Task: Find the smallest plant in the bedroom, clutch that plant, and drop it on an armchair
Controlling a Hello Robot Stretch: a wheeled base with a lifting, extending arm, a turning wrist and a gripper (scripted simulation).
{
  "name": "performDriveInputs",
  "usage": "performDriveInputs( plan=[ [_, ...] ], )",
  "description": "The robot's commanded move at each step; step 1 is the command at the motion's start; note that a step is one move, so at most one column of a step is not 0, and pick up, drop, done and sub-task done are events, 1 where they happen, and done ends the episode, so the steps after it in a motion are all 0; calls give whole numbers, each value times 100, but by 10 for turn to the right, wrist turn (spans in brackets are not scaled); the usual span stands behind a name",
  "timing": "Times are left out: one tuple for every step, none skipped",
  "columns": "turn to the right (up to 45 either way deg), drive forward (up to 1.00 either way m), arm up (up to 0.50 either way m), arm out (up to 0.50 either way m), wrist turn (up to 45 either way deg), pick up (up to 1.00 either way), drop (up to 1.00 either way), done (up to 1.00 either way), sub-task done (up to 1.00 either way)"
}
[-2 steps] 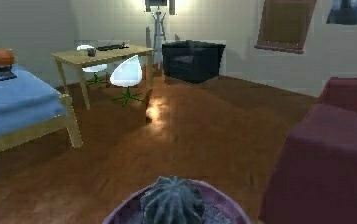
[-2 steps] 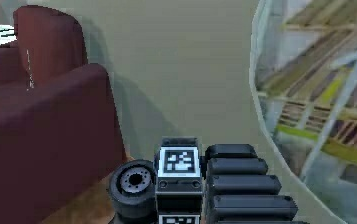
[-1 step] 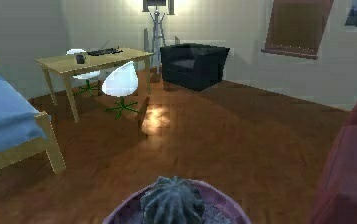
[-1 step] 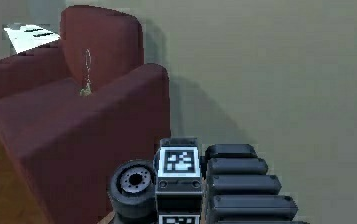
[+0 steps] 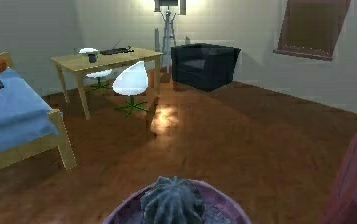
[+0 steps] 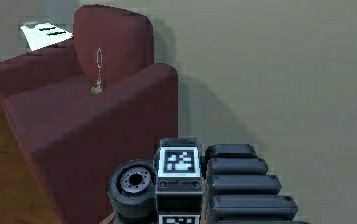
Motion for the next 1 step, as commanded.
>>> performDriveInputs(
  plan=[
    [-60,0,0,0,0,0,0,0,0]
  ],
)
